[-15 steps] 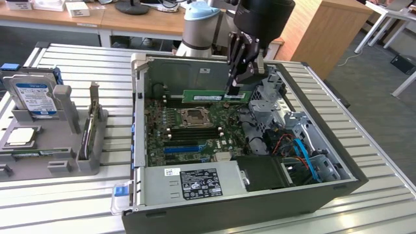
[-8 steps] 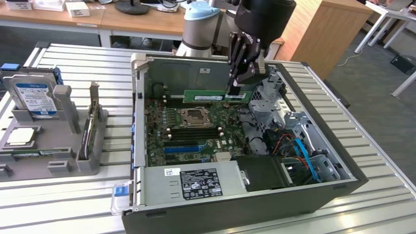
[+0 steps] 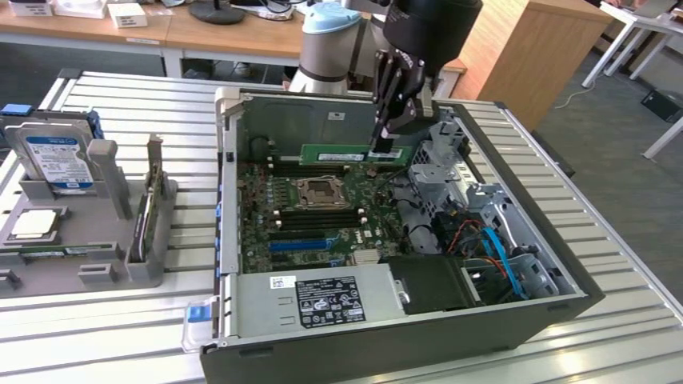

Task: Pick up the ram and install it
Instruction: 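Pick up the ram and move it above insertion slot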

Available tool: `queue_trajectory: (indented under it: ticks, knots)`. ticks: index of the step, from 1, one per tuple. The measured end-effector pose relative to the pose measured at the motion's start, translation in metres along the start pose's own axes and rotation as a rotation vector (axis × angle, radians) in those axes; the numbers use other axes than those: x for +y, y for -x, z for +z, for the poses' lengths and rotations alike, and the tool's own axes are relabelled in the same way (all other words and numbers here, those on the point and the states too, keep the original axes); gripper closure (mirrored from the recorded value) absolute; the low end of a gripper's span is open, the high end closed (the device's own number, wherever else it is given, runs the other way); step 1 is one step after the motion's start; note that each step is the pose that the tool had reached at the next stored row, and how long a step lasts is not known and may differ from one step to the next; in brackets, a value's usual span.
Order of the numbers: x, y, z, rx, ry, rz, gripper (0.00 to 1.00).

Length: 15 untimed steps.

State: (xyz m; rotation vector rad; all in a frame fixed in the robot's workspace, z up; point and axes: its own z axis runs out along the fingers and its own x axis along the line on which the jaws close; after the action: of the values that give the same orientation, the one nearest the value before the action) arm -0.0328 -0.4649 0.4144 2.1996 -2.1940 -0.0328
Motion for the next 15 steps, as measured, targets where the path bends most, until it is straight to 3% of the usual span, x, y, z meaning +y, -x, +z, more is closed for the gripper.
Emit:
queue_trajectory:
  ticks: [15]
  knots:
    - [-0.0001, 0.032, 0.0009, -0.0067, 0.0000, 0.000, 0.89]
